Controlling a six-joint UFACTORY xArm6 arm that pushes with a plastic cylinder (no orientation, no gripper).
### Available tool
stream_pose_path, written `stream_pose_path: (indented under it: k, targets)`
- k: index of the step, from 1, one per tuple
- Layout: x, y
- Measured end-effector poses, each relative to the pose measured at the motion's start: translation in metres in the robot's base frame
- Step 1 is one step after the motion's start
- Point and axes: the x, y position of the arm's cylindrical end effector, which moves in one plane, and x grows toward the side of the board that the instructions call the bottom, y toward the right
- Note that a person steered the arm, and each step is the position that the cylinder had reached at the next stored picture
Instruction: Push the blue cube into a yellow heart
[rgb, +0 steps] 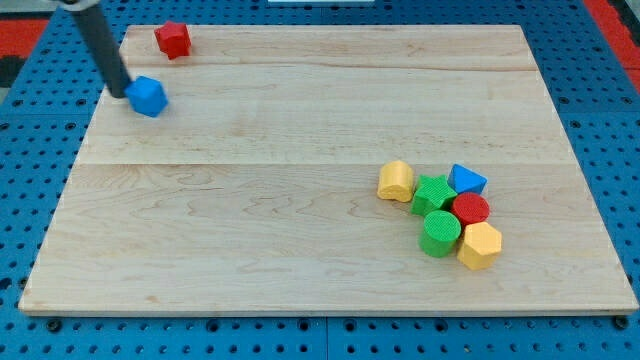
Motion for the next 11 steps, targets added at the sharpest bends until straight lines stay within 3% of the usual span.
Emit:
stream_pose_path:
  k: [2,3,4,5,6,7,8,9,10,11]
  targets:
    - [0.019,0.105]
    - [0.052,0.077]
    - [0.023,0.073]
    - [0.019,0.124]
    - [0.097,0.149]
    - [0.142,0.194]
    - [0.157,0.180]
    - [0.167,0.238]
    - [0.172,0.254]
    - [0.118,0.200]
